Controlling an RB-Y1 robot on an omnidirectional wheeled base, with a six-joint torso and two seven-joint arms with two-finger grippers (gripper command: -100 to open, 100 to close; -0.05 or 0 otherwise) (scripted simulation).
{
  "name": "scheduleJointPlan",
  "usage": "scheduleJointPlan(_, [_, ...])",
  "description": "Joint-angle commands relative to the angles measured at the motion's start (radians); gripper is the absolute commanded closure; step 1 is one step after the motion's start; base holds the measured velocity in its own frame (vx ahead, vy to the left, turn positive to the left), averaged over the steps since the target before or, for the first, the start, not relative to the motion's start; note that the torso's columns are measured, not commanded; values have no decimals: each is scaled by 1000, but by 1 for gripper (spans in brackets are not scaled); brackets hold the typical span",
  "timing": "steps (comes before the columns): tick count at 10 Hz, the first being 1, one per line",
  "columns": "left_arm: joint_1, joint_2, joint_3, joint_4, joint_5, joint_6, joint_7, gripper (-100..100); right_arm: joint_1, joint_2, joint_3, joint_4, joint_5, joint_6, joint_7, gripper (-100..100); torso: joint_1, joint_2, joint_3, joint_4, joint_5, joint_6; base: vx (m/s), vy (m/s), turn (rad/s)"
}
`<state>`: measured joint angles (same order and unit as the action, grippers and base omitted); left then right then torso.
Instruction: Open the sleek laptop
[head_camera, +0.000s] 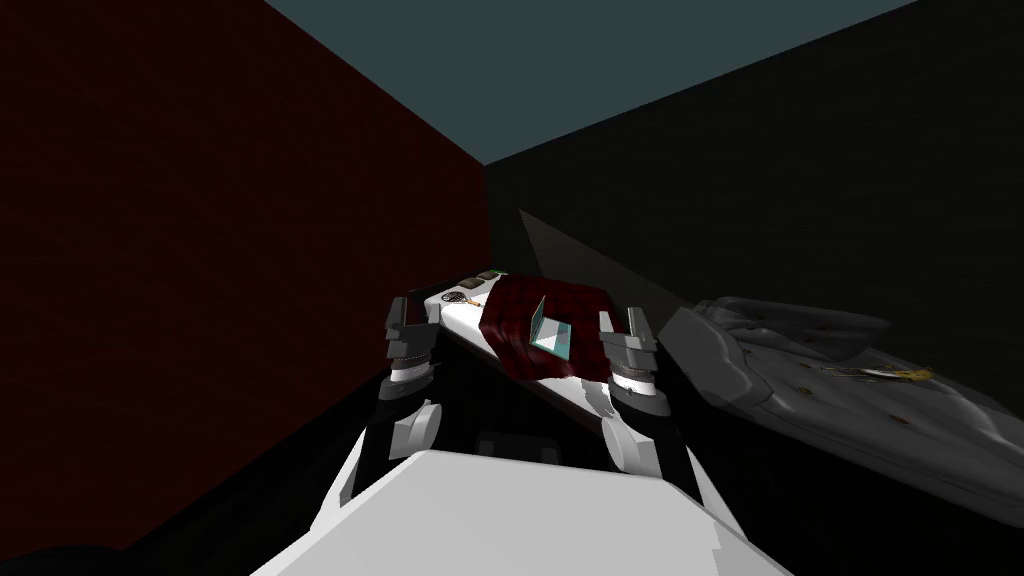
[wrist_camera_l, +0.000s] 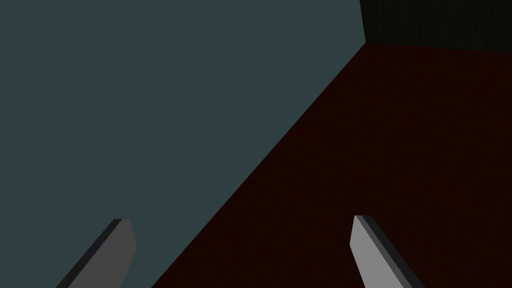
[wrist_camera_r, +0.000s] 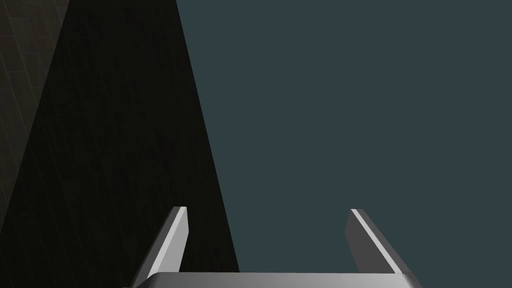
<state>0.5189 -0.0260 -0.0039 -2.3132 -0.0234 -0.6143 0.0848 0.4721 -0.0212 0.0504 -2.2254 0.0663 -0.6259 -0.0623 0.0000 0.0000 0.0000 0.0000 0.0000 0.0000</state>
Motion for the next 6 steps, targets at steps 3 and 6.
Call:
scheduleJointPlan(3, [0, 0, 0, 0, 0, 0, 0, 0, 0, 0, 0, 0, 0, 0, 0, 0, 0, 175, -351, 176, 0, 0, 0, 0, 0])
scheduleJointPlan(6, [0, 0, 0, 0, 0, 0, 0, 0, 0, 0, 0, 0, 0, 0, 0, 0, 0, 396, -792, 396, 0, 0, 0, 0, 0])
